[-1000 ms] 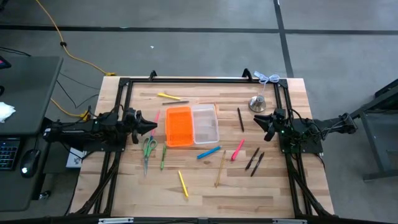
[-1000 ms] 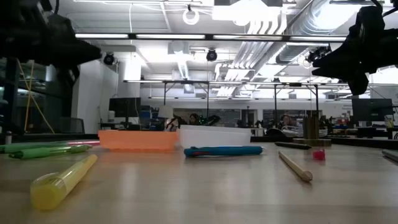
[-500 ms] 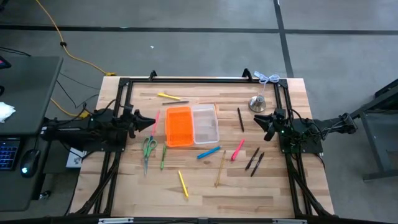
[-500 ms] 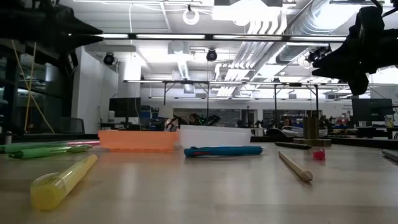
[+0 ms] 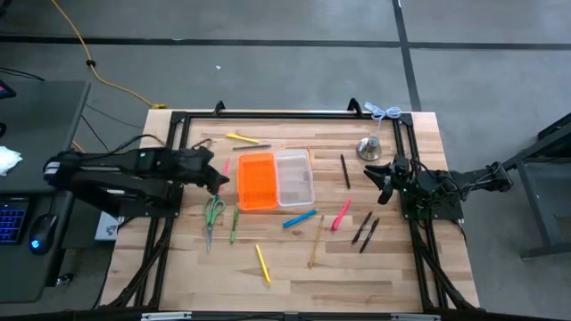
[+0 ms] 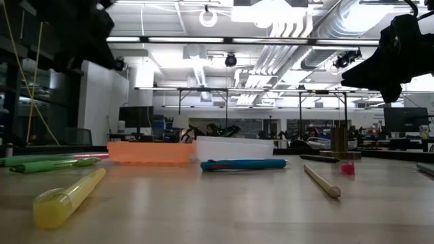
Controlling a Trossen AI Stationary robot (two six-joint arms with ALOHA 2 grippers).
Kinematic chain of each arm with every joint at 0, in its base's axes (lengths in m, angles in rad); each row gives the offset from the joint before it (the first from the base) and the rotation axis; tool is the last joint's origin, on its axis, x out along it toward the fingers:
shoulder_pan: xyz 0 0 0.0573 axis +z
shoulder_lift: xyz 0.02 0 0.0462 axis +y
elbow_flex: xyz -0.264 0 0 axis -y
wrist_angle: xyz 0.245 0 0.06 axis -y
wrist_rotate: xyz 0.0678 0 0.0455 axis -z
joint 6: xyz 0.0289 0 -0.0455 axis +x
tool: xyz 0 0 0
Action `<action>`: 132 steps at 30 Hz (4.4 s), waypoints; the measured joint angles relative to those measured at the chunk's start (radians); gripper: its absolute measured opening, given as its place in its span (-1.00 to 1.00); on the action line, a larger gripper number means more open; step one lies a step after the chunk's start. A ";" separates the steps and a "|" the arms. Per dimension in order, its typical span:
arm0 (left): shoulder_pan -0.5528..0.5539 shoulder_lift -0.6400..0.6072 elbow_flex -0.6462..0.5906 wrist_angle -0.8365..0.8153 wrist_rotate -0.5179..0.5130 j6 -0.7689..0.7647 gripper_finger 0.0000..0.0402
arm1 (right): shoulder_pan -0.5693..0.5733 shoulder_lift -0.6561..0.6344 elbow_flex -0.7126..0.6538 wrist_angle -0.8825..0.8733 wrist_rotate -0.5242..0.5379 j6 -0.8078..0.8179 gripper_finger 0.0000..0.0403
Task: Pick & place school supplies into a supply box
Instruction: Put the green scissors into the supply box
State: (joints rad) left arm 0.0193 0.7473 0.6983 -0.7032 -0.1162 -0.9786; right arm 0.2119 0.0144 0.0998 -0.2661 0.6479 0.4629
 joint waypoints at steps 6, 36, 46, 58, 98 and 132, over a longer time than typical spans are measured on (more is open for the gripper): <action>0.000 0.232 0.142 -0.277 0.090 -0.202 -0.60 | 0.000 0.000 0.000 0.000 0.000 0.000 -0.59; -0.166 0.496 0.209 -0.485 -0.030 -0.385 -0.60 | 0.000 0.000 0.000 -0.008 -0.012 0.007 -0.59; -0.252 0.496 0.208 -0.475 -0.057 -0.477 -0.60 | 0.000 0.000 0.000 -0.008 -0.013 0.007 -0.59; -0.257 0.496 0.068 -0.343 -0.009 -0.496 -0.60 | 0.000 0.000 0.000 -0.007 -0.034 0.011 -0.59; -0.255 0.496 -0.005 -0.208 -0.061 -0.489 0.22 | 0.000 0.000 0.000 -0.007 -0.031 0.079 -0.59; -0.255 0.725 -0.003 -0.153 -0.024 -0.484 0.21 | 0.000 0.000 0.000 -0.012 -0.055 0.079 -0.59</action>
State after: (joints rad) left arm -0.2359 1.4719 0.6952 -0.8561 -0.1397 -1.4628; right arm 0.2119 0.0147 0.0998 -0.2786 0.5934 0.5419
